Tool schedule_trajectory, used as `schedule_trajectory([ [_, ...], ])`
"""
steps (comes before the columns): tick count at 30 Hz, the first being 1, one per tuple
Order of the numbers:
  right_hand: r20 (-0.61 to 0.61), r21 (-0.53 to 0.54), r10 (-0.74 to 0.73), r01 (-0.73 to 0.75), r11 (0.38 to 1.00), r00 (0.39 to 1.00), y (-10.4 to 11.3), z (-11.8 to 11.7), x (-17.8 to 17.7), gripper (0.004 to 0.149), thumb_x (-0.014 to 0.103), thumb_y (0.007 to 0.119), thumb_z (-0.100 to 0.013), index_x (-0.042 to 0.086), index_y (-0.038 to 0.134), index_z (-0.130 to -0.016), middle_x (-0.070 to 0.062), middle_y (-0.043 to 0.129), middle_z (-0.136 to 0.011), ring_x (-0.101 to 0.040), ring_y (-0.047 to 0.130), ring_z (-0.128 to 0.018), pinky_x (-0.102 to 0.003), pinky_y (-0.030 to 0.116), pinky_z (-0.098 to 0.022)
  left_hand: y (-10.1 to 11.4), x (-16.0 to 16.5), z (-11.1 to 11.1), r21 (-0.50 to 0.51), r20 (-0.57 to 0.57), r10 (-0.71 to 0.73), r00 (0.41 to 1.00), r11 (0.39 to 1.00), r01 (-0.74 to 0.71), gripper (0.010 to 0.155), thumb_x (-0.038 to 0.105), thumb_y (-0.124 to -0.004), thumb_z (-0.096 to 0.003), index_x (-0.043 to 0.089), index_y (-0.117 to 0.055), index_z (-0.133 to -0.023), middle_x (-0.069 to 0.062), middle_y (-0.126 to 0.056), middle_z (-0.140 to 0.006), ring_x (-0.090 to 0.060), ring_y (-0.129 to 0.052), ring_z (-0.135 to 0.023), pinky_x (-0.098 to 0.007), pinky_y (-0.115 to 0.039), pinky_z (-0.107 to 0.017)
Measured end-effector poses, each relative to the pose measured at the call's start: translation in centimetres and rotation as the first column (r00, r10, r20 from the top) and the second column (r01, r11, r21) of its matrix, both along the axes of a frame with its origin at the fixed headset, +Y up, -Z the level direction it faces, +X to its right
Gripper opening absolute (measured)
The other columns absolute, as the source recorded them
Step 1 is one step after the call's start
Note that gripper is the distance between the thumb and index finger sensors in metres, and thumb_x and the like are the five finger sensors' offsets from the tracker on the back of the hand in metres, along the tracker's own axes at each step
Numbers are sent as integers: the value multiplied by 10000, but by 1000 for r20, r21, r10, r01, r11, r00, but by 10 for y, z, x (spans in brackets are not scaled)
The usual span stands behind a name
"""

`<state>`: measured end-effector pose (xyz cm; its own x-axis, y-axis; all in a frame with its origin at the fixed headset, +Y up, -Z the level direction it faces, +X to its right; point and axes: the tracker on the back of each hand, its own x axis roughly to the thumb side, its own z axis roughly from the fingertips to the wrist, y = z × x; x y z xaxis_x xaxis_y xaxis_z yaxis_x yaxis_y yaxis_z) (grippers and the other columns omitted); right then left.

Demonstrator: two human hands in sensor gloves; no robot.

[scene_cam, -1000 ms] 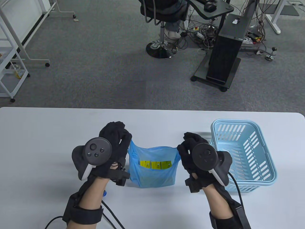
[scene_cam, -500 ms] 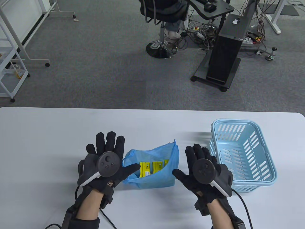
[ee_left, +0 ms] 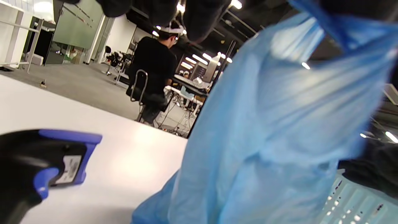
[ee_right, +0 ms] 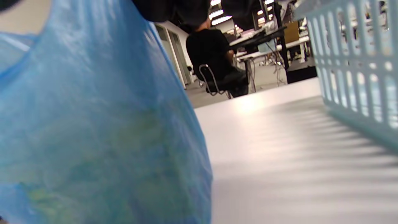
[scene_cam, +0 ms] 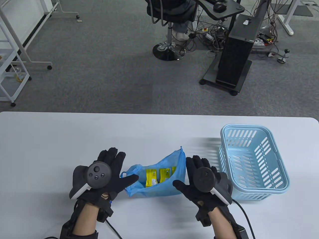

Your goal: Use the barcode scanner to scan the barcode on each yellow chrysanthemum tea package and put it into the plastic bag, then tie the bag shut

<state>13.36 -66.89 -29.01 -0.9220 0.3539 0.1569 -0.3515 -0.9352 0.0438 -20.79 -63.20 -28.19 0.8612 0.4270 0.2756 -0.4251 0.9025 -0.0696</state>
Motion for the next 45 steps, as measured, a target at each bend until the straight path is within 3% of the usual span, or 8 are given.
schedule_trajectory([
  [7,26,105,-33,30,994,999,32,9,3,1016,738,641,-322,147,417,-1118,-147,362,-1147,-427,355,-1071,-704,339,-717,16,4,8,20,30,11,999,1000,-11,1020,800,-737,-432,95,-612,-1159,-292,-451,-1205,-637,-401,-1076,-798,-410,-658],
  [16,111,266,-4,-25,964,994,90,-11,-5,839,658,695,-339,158,653,-1012,-134,522,-1103,-401,503,-1041,-670,427,-721,28,2,8,77,-56,37,998,996,-33,445,443,-840,-510,172,-912,-855,-196,-599,-1152,-551,-467,-1080,-733,-459,-687],
  [19,140,250,-6,-30,968,990,97,-18,-10,684,600,732,-352,187,798,-893,-114,617,-1064,-385,604,-1003,-622,522,-711,36,9,6,144,-43,44,998,989,-37,403,404,-834,-517,186,-908,-848,-179,-601,-1154,-538,-467,-1085,-723,-477,-690],
  [22,145,218,-2,-30,975,989,100,-28,-14,479,429,788,-371,208,875,-787,-91,660,-1037,-368,642,-987,-604,552,-707,47,25,0,177,0,57,998,983,-56,396,368,-825,-521,215,-891,-879,-167,-607,-1155,-519,-478,-1092,-715,-484,-695],
  [30,48,176,-50,40,984,998,103,-42,-14,445,335,770,-372,257,847,-803,-93,586,-1077,-361,595,-1015,-604,545,-718,81,69,-29,162,254,33,967,984,-76,365,279,-831,-506,381,-902,-850,-122,-645,-1161,-475,-542,-1109,-716,-492,-711],
  [37,-59,75,-158,162,984,986,100,-57,-25,427,296,770,-378,331,851,-796,-104,518,-1108,-378,511,-1044,-623,494,-731,51,113,-57,-102,435,60,898,995,-17,360,288,-821,-510,422,-894,-835,-174,-621,-1158,-478,-649,-1065,-700,-532,-696],
  [41,-105,90,-186,195,977,977,98,-59,-31,427,318,785,-371,334,863,-790,-96,524,-1107,-373,514,-1044,-628,491,-730,31,137,-63,-125,476,27,879,992,37,368,304,-817,-513,414,-876,-859,-178,-573,-1167,-479,-632,-1066,-694,-537,-692],
  [45,-150,139,-202,223,965,968,91,-55,-28,456,339,762,-385,320,841,-834,-106,521,-1106,-371,510,-1043,-629,494,-726,24,137,-73,-92,454,123,882,992,-90,359,291,-845,-493,369,-912,-837,-29,-911,-973,-318,-875,-949,-647,-623,-664],
])
